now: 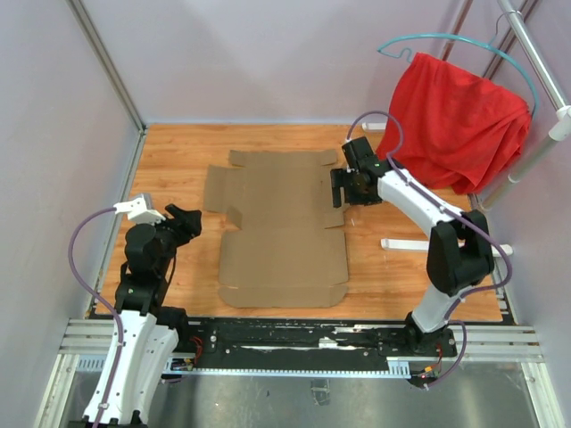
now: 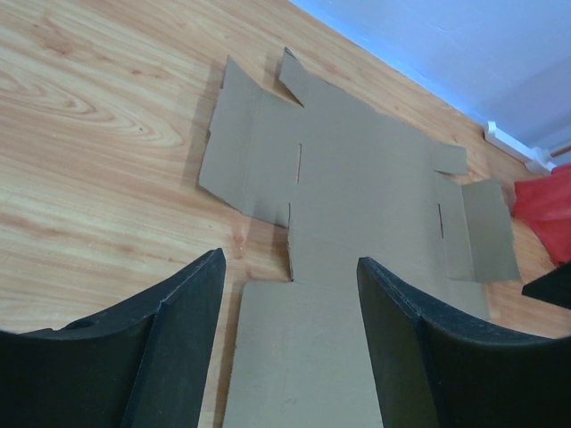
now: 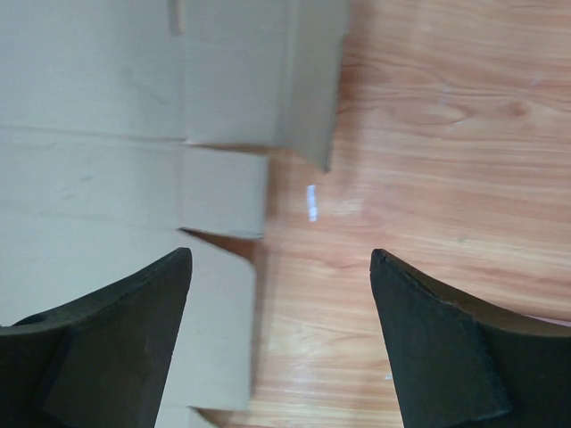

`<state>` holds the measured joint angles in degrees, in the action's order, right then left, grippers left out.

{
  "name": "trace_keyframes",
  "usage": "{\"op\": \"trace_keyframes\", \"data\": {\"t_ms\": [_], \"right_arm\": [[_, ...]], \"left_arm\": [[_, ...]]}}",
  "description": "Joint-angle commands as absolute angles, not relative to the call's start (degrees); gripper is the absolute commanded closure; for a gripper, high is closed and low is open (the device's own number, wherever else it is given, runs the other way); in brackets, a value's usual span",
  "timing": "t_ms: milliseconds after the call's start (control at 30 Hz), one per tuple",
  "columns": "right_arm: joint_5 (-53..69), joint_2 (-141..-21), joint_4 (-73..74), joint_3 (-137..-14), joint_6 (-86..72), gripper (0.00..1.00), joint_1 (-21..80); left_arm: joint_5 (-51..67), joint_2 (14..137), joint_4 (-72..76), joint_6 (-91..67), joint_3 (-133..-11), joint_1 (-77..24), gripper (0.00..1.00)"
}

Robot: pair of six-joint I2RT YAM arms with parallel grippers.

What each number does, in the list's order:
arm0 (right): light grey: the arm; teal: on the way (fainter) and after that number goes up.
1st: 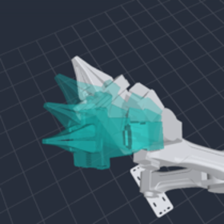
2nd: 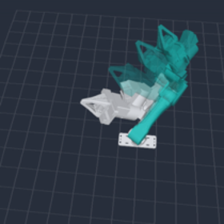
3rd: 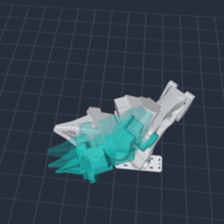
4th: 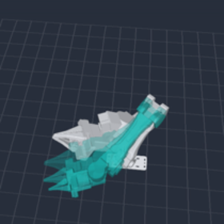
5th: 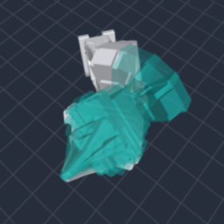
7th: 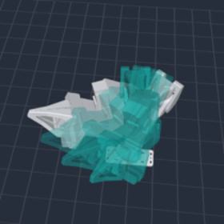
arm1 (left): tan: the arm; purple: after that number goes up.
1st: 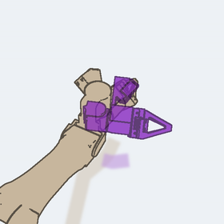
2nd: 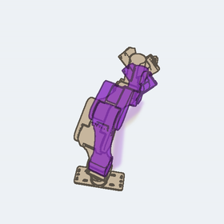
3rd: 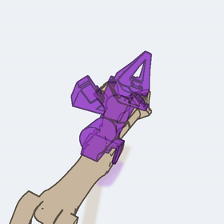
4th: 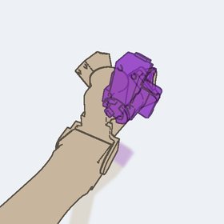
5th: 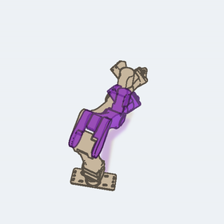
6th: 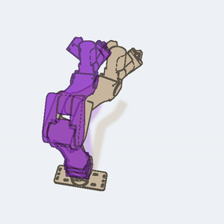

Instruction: Fold the paper box

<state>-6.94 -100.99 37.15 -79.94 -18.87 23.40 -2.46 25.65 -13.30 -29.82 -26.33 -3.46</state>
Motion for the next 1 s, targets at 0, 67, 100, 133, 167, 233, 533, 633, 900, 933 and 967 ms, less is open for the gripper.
{"op": "trace_keyframes", "data": {"t_ms": [0,67,100,133,167,233,533,633,900,933,967], "right_arm": [[2.41,-99.08,30.05,-73.43,-23.55,0.18,23.64],[3.75,-100.97,30.71,-73.74,-24.43,0.19,23.64],[4.08,-101.73,30.77,-73.73,-25.34,0.19,23.64],[4.43,-102.3,30.47,-73.48,-26.05,0.2,23.64],[5.0,-102.71,29.97,-73.16,-26.51,0.21,23.77],[5.38,-103.51,28.94,-72.6,-27.18,0.22,24.02],[5.78,-106.79,27.79,-73.12,-27.03,0.34,24.9],[5.94,-107.57,27.93,-73.62,-26.52,0.44,25.49],[0.85,-108.76,30.65,-76.55,-24.86,0.52,28.81],[0.02,-108.87,31.04,-77.0,-24.73,0.53,29.28],[-0.85,-109.0,31.61,-77.58,-24.59,0.53,29.8]], "left_arm": [[-2.0,25.71,-11.55,-29.71,-25.85,-3.6,0.34],[-2.31,25.63,-11.75,-29.71,-25.84,-3.6,0.34],[-2.41,25.65,-11.84,-29.71,-25.86,-3.6,0.34],[-2.52,25.7,-11.86,-29.71,-25.84,-3.6,0.34],[-2.61,25.77,-11.94,-29.71,-25.84,-3.6,0.34],[-2.64,26.06,-11.96,-29.71,-25.91,-3.6,0.34],[-2.2,26.74,-11.96,-29.66,-26.05,-3.6,0.34],[-1.9,27.15,-11.95,-29.62,-26.07,-3.6,0.34],[-1.49,27.85,-12.13,-29.62,-26.29,-3.6,0.34],[-1.49,27.72,-12.14,-29.62,-26.28,-3.6,0.34],[-1.49,27.71,-12.13,-29.62,-26.29,-3.6,0.34]]}}
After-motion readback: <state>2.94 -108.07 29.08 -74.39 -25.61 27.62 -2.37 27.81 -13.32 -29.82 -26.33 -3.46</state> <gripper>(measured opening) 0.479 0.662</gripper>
